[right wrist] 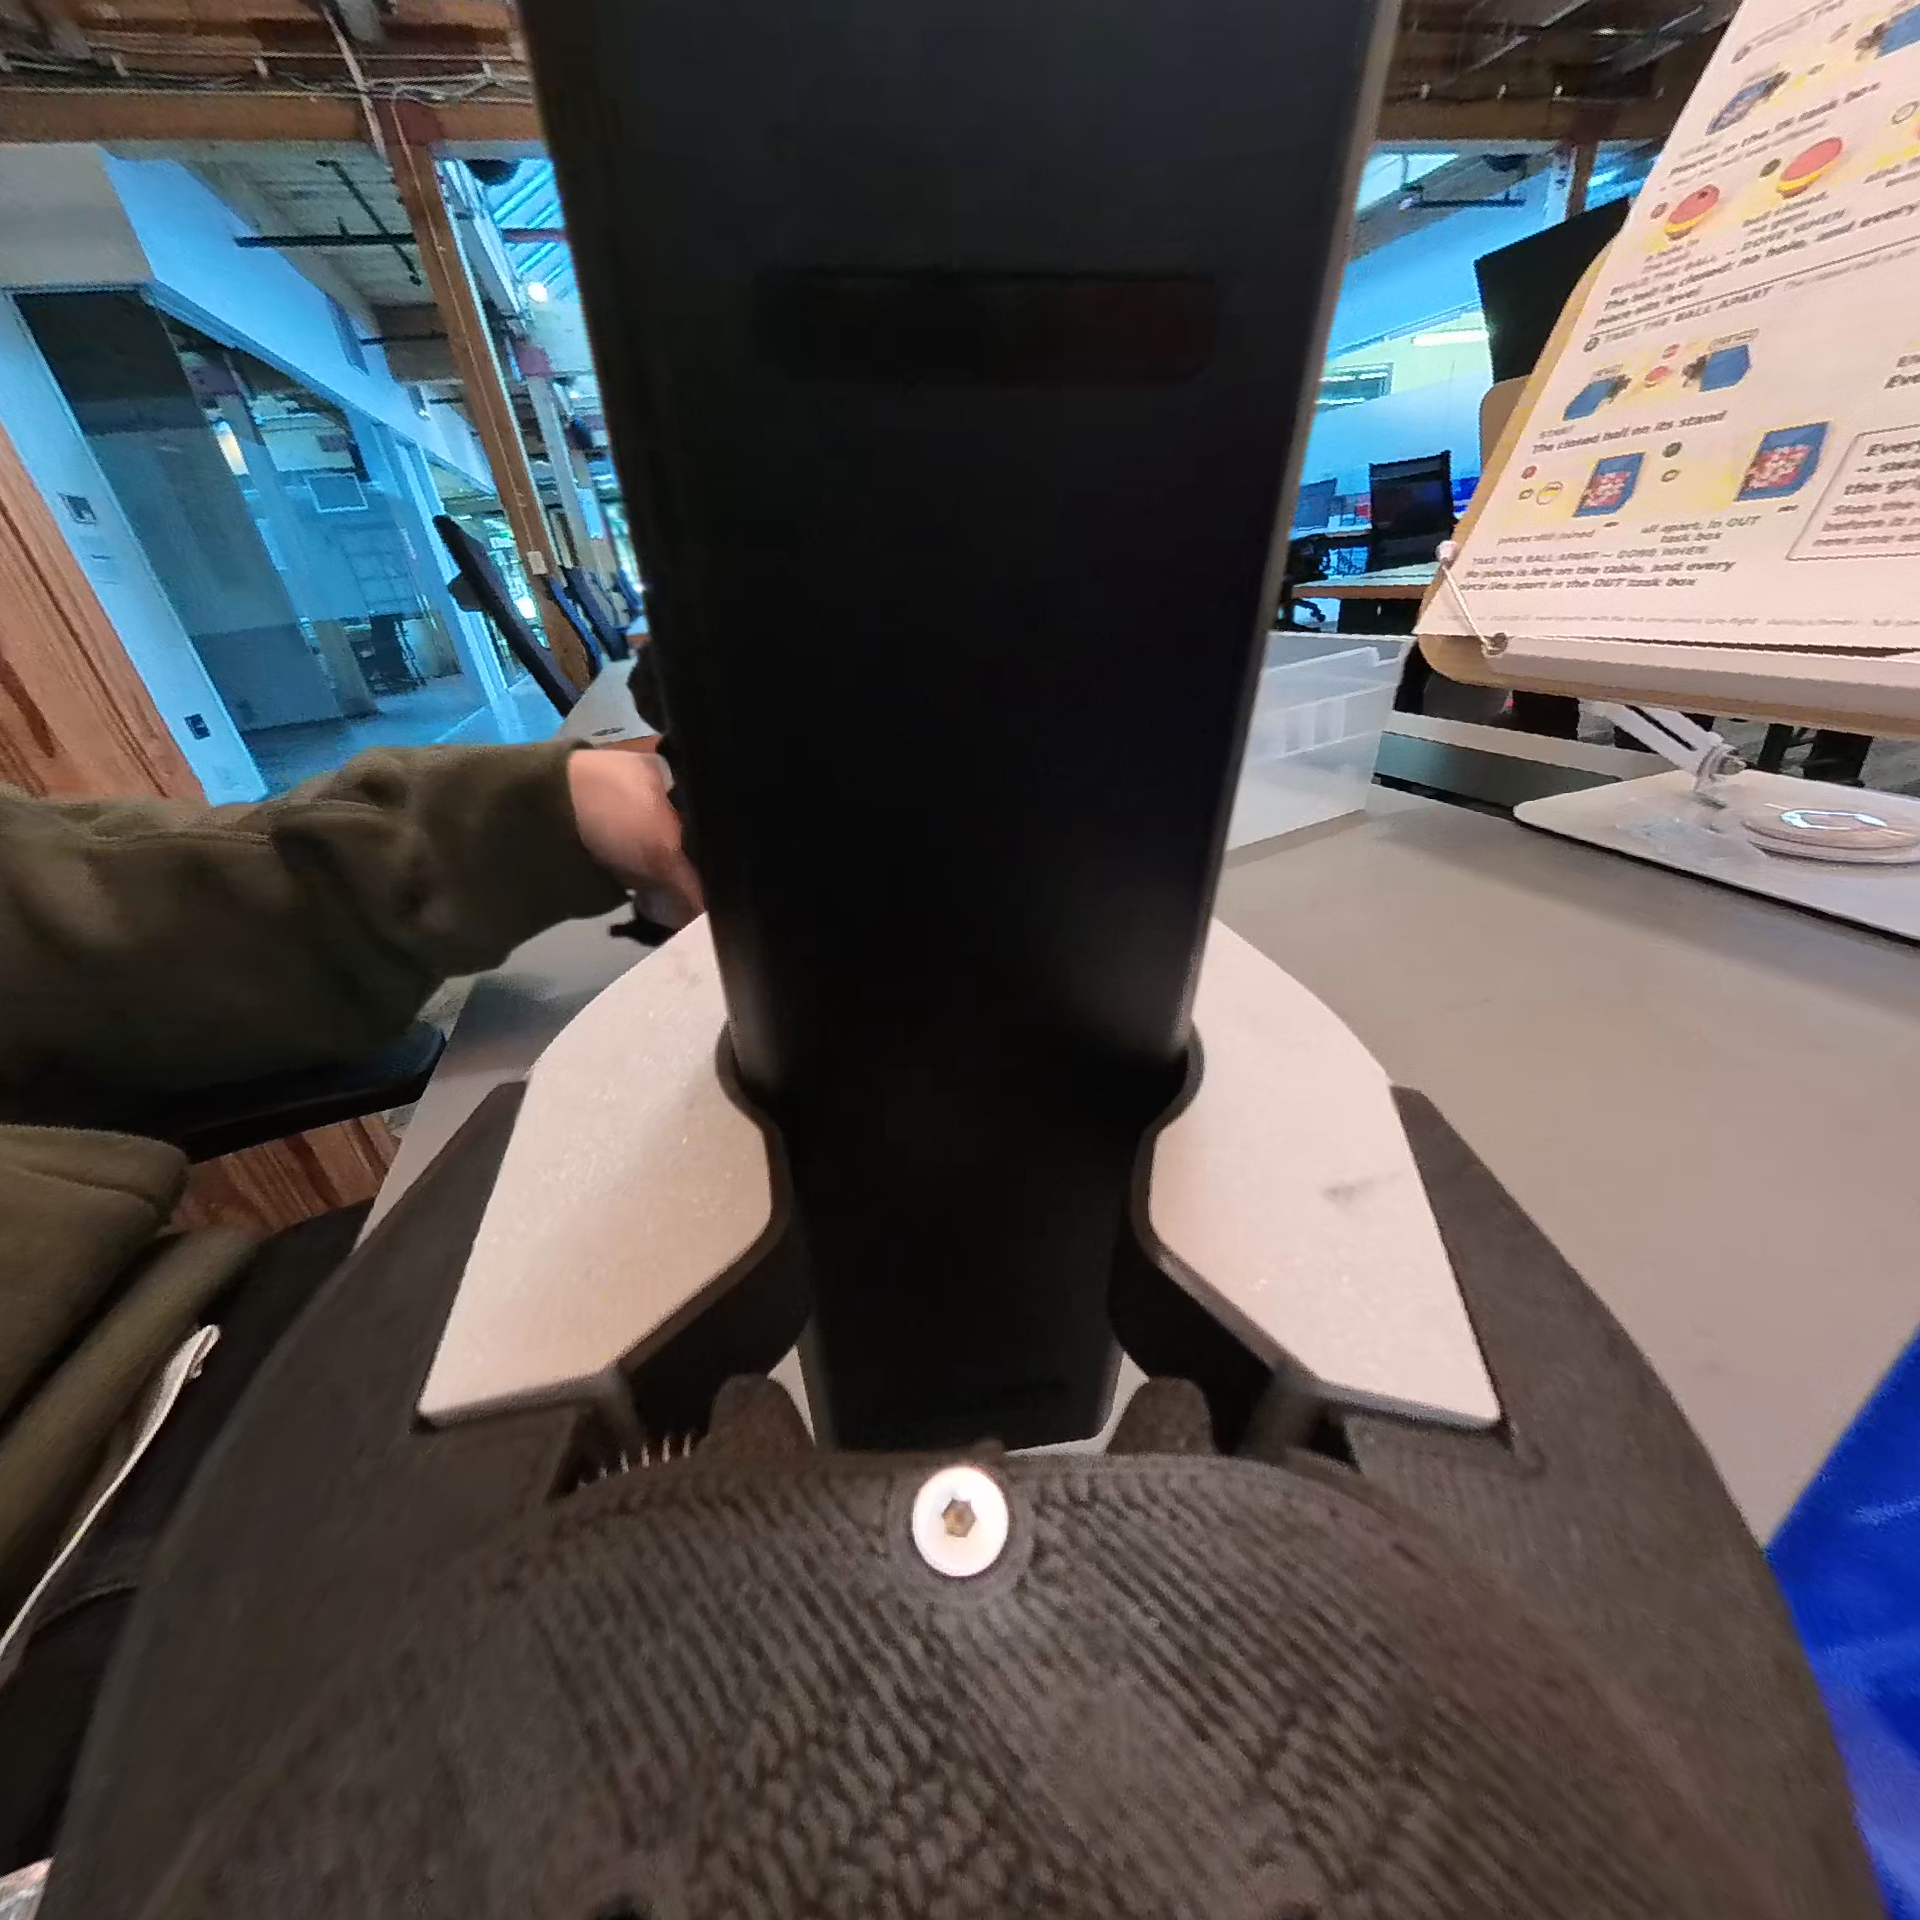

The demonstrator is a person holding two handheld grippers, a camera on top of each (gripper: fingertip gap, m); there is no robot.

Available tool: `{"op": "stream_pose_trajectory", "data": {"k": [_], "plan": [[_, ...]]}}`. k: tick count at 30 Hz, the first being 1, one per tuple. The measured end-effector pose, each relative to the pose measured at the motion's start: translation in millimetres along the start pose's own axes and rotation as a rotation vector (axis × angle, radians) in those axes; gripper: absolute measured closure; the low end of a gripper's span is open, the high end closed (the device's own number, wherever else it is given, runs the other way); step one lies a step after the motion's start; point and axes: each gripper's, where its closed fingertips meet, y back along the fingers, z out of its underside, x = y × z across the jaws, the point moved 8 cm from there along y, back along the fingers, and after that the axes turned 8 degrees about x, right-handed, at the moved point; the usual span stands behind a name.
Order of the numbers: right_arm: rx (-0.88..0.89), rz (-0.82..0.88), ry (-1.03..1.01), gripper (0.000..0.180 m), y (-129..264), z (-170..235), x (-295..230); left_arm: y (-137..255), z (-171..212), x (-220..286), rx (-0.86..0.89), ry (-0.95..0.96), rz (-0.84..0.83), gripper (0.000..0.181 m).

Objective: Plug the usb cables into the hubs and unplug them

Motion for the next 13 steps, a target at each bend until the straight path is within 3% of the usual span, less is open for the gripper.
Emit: {"op": "stream_pose_trajectory", "data": {"k": [5, 8, 13], "plan": [[-0.027, -0.077, 0.021, 0.106, -2.3, 1.6, -6.3, 2.0, -20.9, 30.0, 0.189, -0.434, -0.038, 0.178], [-0.028, -0.139, 0.027, 0.102, -1.8, 1.7, -10.4, 9.5, -40.6, 54.9, 0.191, -0.644, -0.078, 0.178], [-0.007, -0.213, 0.03, 0.102, 1.2, 0.6, -14.7, 18.6, -70.6, 95.4, 0.164, -0.705, 0.015, 0.178]]}}
